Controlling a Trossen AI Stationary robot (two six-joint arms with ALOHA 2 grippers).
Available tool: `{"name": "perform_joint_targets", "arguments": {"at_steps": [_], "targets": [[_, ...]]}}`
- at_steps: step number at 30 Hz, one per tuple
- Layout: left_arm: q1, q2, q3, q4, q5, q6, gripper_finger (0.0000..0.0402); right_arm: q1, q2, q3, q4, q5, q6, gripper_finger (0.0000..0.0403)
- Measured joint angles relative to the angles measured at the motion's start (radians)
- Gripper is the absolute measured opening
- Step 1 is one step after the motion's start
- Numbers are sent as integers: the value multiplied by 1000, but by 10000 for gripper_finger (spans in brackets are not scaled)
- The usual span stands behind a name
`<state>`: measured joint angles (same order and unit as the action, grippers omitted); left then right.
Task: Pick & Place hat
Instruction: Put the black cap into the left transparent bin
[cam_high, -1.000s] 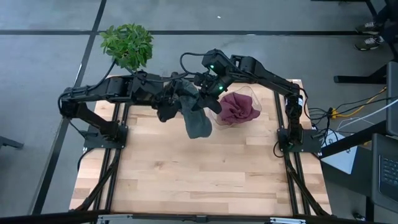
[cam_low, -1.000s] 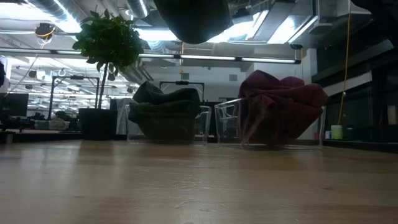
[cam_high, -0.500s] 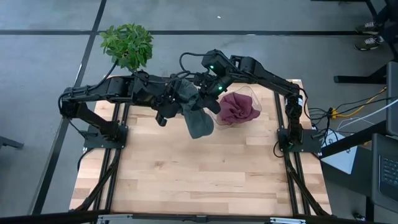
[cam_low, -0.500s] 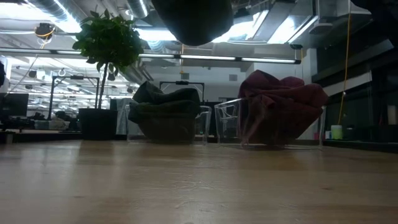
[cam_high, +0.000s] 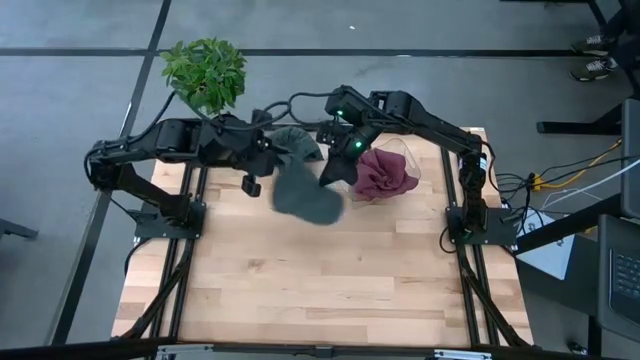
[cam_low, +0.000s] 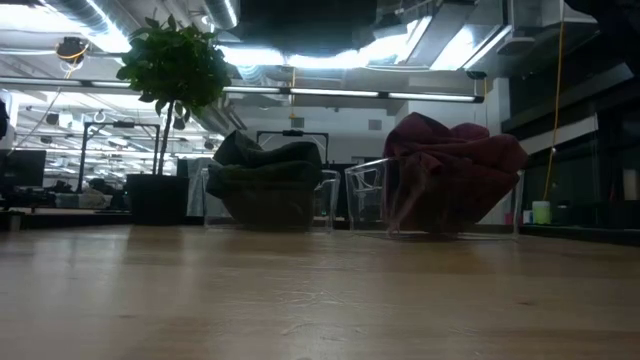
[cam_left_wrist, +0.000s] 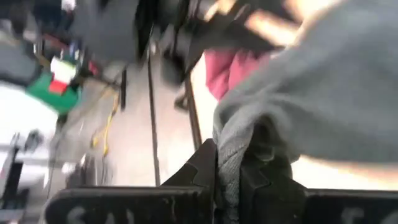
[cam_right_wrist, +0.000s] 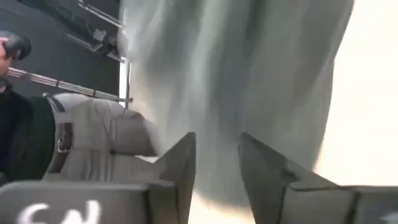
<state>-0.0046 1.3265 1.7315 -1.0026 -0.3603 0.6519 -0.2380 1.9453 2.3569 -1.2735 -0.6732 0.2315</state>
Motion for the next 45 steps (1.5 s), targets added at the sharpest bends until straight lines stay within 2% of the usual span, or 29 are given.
{"name": "perform_joint_targets", "arguments": {"at_steps": [2, 7, 15, 23, 28, 36, 41, 45], "targets": [[1, -1, 1, -47, -31, -31, 16, 1, 0, 0, -11, -1, -11, 130], [0, 1, 1, -89, -30, -82, 16, -1, 0, 0, -5, 31, -47, 148], [6, 3, 1, -41, -153, -74, 16, 12, -25, -1, -204, 317, -187, 150], [109, 18, 1, 119, -280, -152, 16, 34, -60, -1, -223, 488, -255, 142], [210, 33, 1, 176, -279, -237, 16, 33, -64, -1, -238, 511, -260, 142], [341, 123, 1, 215, -207, -328, 17, 30, -64, -1, -277, 645, -230, 142], [382, 218, 1, 248, -226, -331, 17, 31, -64, -1, -276, 654, -214, 142], [412, 260, 1, 244, -237, -388, 17, 31, -64, -1, -273, 654, -213, 142]]}}
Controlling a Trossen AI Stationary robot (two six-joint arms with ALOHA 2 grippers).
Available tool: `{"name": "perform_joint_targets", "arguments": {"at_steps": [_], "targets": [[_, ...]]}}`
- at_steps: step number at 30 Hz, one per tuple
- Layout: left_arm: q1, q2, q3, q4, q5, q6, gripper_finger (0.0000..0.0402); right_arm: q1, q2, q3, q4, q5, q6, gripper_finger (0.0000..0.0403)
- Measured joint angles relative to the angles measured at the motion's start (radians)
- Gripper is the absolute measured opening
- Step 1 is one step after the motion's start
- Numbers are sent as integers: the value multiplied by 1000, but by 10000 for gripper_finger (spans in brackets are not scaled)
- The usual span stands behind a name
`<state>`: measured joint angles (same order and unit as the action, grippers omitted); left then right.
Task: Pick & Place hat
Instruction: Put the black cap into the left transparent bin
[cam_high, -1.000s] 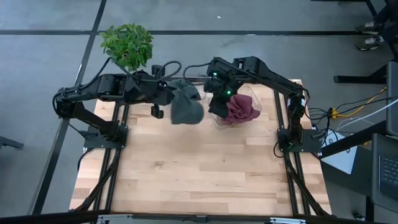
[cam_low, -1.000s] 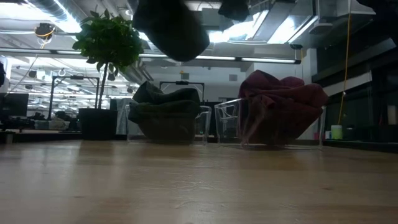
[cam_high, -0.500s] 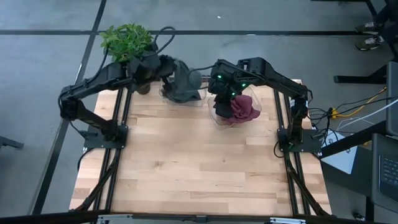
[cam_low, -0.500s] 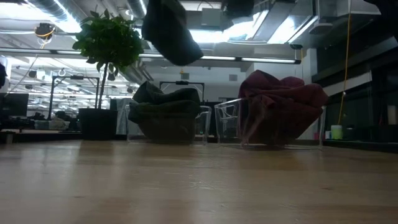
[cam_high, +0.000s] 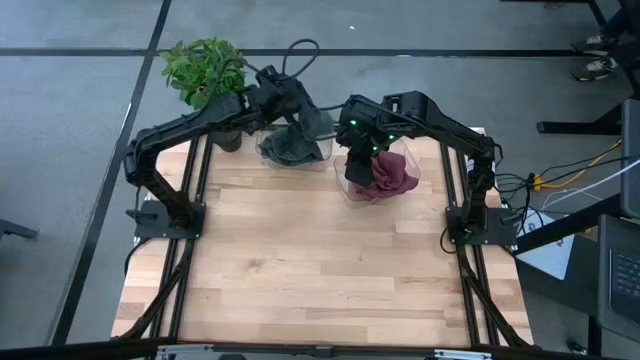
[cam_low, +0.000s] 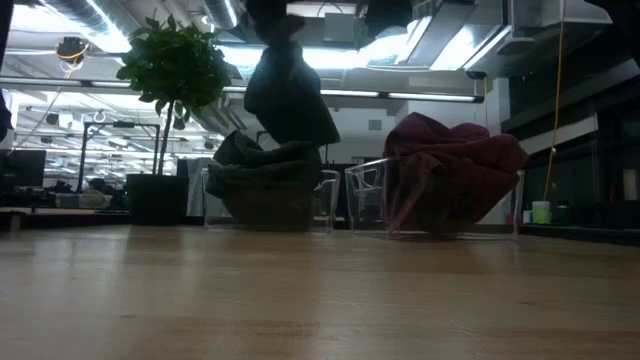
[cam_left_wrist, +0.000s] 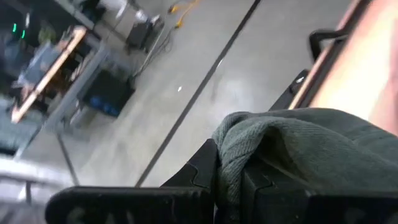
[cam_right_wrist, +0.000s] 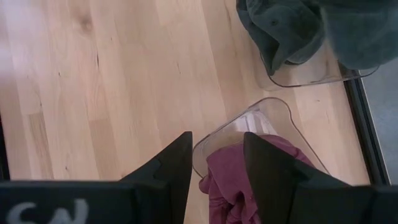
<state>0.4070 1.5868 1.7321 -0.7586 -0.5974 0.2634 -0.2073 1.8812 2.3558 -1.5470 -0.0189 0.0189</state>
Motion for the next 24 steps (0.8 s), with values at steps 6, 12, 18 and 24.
{"name": "perform_joint_targets", "arguments": {"at_steps": [6, 12, 18, 24], "targets": [[26, 17, 0, -95, -16, -88, 17, 0, 0, 0, 1, 1, -2, 142], [40, 56, -1, -206, -3, -162, 17, 0, 0, 0, 27, 1, -27, 142], [45, 102, -1, -172, -14, -150, 17, 0, 0, 0, 63, 1, -41, 142], [76, 138, -1, -149, -25, -101, 17, 0, 0, 0, 93, 1, -46, 142]]}}
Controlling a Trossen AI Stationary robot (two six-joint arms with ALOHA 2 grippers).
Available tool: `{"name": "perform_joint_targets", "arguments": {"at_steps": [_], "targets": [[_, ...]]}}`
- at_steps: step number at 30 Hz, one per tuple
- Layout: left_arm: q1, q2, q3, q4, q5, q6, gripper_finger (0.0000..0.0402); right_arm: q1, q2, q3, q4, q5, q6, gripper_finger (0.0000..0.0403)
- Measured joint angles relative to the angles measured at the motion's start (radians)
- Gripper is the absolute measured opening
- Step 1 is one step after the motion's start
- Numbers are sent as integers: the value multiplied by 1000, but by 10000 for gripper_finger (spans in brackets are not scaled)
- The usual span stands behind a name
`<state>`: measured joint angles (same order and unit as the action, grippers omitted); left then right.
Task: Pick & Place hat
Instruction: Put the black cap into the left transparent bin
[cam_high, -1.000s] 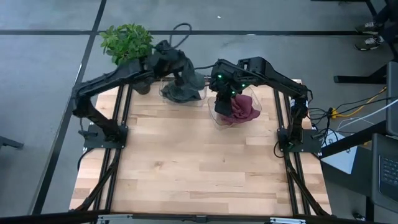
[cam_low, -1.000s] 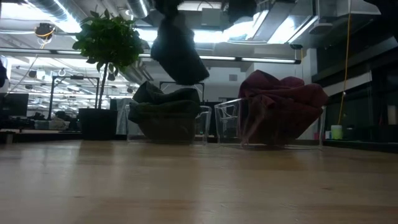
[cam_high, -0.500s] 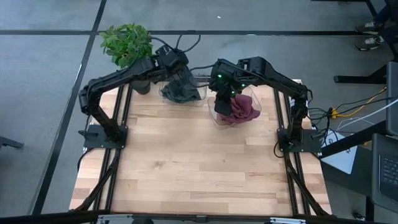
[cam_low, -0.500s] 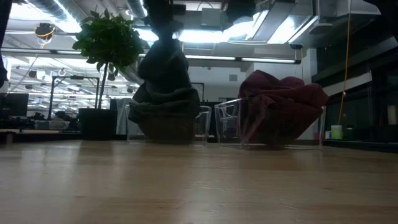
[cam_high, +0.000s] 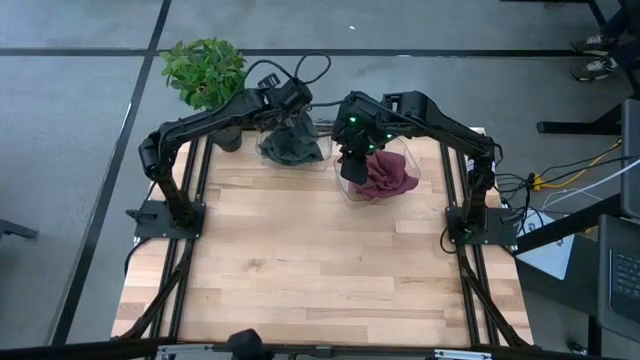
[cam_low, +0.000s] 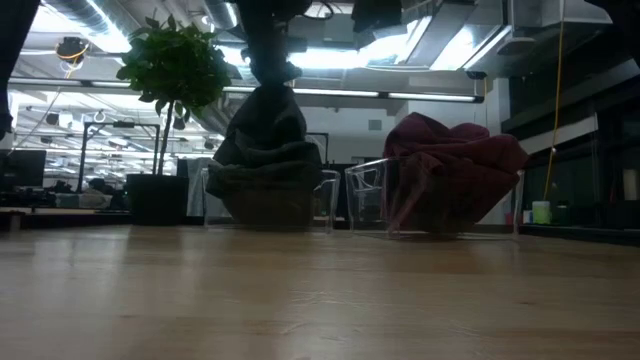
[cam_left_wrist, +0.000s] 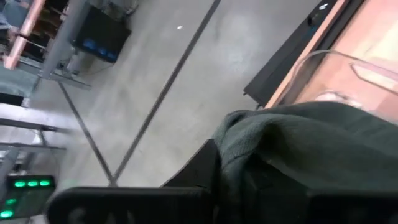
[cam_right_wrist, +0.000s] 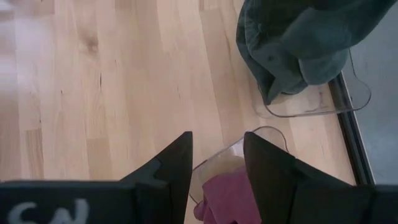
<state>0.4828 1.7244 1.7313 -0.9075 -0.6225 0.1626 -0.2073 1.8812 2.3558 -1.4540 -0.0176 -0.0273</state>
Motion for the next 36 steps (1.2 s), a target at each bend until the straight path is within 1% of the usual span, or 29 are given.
{"name": "perform_joint_targets", "arguments": {"at_steps": [3, 7, 10, 15, 18, 22, 29, 34, 36], "targets": [[21, 12, 0, 8, 4, 20, 17, 0, 0, 0, 4, 0, 0, 142], [40, 30, 0, 1, 43, 30, 18, 0, 0, -11, 17, 0, 11, 142], [39, 39, 0, -10, 65, 2, 18, 0, 0, -25, 16, 0, 15, 142], [25, 49, -15, -14, 71, -22, 18, 0, 1, -67, 33, 0, 16, 142], [20, 51, -26, -62, 85, -44, 18, 0, 2, -84, 39, 0, 12, 142], [0, 49, -73, -81, 121, -84, 18, 0, 2, -88, 41, 0, 3, 142], [-56, 43, -174, -108, 129, -140, 18, 0, 2, -88, 42, 0, -5, 142], [-114, 39, -184, -106, 129, -152, 18, 0, 2, -88, 42, -1, -6, 142], [-132, 39, -184, -107, 145, -151, 18, 0, 2, -88, 42, -1, -6, 142]]}}
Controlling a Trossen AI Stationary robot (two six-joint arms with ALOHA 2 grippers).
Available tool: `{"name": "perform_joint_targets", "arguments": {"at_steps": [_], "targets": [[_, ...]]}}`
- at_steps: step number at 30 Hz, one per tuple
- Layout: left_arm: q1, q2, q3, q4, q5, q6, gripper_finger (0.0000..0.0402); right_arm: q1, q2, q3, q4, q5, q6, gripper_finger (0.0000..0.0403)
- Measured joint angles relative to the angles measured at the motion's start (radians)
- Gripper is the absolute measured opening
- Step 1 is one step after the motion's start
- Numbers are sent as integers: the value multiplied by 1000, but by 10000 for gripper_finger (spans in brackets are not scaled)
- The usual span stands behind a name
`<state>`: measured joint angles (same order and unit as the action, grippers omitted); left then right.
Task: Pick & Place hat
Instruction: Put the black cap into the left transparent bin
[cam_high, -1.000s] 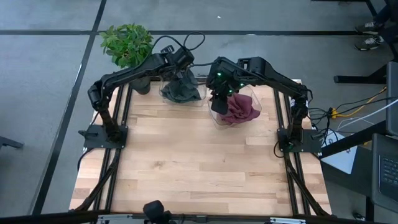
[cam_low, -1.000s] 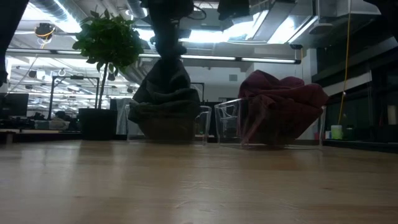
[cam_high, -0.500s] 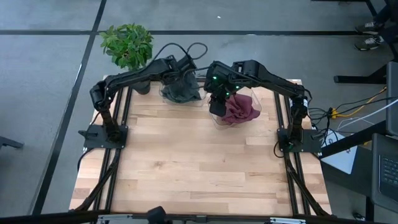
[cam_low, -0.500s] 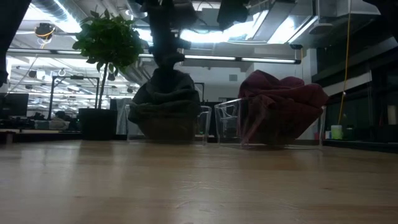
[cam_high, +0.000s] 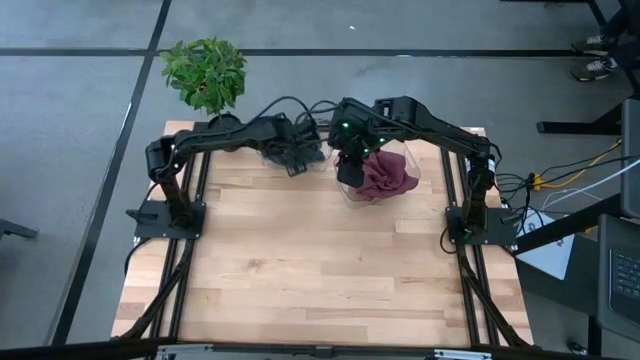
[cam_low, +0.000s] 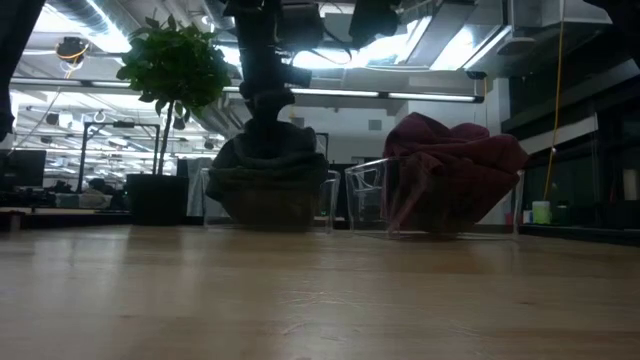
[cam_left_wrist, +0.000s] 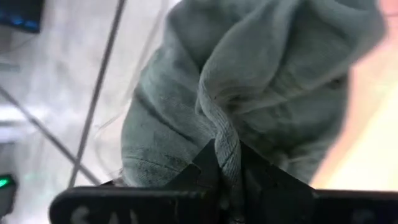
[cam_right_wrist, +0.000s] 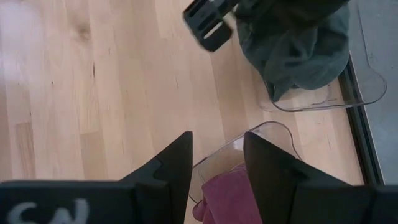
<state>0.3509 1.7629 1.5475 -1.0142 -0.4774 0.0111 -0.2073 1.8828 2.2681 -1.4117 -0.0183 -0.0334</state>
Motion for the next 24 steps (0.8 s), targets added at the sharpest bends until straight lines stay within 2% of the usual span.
{"name": "perform_joint_targets", "arguments": {"at_steps": [4, 8, 15, 24], "targets": [[-18, 0, 0, -1, 68, 1, 30, 0, 0, 0, 0, 0, -2, 142], [-12, 0, 0, -5, 137, 35, 60, 0, 0, 0, -1, 0, -2, 142], [23, 0, 0, -54, 310, 86, 143, 0, 0, 0, -24, -10, -32, 142], [51, 0, 0, -48, 364, 130, 251, 1, -33, 0, -22, -11, -73, 142]]}}
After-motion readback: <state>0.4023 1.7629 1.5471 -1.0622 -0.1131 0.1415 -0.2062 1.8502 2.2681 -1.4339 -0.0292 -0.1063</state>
